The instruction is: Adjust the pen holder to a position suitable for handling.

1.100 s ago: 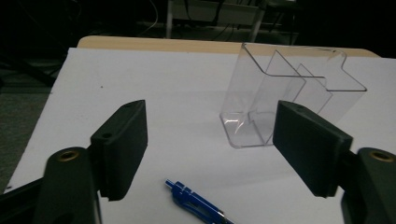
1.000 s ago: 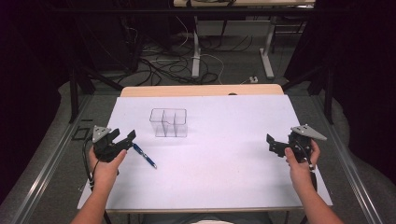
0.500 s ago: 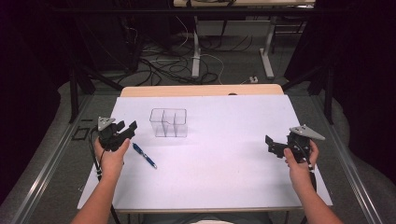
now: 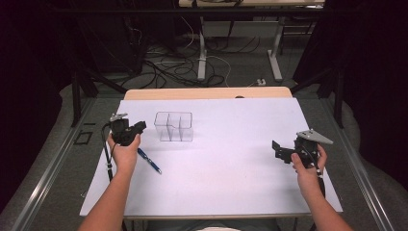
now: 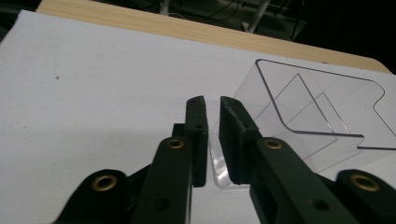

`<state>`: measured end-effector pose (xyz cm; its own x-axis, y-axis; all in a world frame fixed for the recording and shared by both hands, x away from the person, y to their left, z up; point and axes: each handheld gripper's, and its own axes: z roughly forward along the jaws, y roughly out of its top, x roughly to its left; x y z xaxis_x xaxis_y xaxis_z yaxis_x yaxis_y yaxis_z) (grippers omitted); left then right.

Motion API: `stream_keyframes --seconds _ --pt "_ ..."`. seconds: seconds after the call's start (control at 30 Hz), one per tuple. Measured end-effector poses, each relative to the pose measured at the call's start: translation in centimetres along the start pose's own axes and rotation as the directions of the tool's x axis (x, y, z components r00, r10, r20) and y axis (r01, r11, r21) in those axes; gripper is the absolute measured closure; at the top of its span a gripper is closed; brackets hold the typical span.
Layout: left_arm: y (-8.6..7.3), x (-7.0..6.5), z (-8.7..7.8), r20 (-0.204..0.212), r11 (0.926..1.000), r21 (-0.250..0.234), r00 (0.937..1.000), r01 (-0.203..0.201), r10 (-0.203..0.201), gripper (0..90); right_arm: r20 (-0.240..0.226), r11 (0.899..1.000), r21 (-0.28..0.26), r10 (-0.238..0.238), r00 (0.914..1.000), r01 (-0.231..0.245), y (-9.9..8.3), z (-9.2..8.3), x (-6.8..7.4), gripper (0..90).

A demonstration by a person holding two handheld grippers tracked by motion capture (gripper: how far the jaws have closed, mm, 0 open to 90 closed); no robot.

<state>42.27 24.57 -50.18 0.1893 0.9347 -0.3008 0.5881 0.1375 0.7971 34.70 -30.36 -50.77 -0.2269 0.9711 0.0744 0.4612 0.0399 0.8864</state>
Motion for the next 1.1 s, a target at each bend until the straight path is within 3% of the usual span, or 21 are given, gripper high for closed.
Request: stream_keyframes --seconds 0.13,0.3,0.33,0.6,0.8,0.87,0.97,1.1 --pt "0.3 -0.2 1.4 0.013 0.9998 0.019 0.9999 -0.003 0.003 88.9 -0.004 1.0 0.005 0.002 1.0 -0.002 0.0 0.0 0.0 0.0" --pt "0.6 -0.3 2.4 0.035 0.9998 0.017 0.9993 -0.01 0.009 89.8 -0.005 0.999 0.036 -0.001 1.0 0.001 0.0 0.0 0.1 0.0" --pt "0.6 -0.3 2.4 0.035 0.9998 0.017 0.9993 -0.01 0.009 89.8 -0.011 1.0 0.013 0.003 0.9999 -0.003 -0.1 0.2 0.1 0.0" --pt "0.6 -0.2 3.6 0.069 0.9968 0.031 0.9951 -0.073 0.071 89.8 -0.009 1.0 0.014 0.005 0.9999 -0.005 -0.2 0.3 0.1 0.0" --pt "0.3 0.1 4.3 0.115 0.9972 0.04 0.9917 -0.064 0.059 89.9 -0.013 1.0 0.018 -0.003 0.9999 0.003 -0.2 0.4 -0.1 0.0" --pt "0.3 0.1 4.4 0.13 0.9953 0.059 0.9891 -0.076 0.068 89.9 -0.017 1.0 0.025 0.004 0.9999 -0.004 -0.2 0.4 0.0 0.0" --pt "0.2 -0.1 4.6 0.137 0.9953 0.05 0.9876 -0.083 0.076 89.9 -0.016 1.0 0.027 -0.001 0.9999 0.001 -0.3 0.5 0.0 0.0" --pt "0.3 0.0 4.6 0.144 0.9972 0.041 0.988 -0.062 0.055 89.9 -0.022 0.999 0.037 -0.004 0.9998 0.005 -0.3 0.5 0.1 0.0"
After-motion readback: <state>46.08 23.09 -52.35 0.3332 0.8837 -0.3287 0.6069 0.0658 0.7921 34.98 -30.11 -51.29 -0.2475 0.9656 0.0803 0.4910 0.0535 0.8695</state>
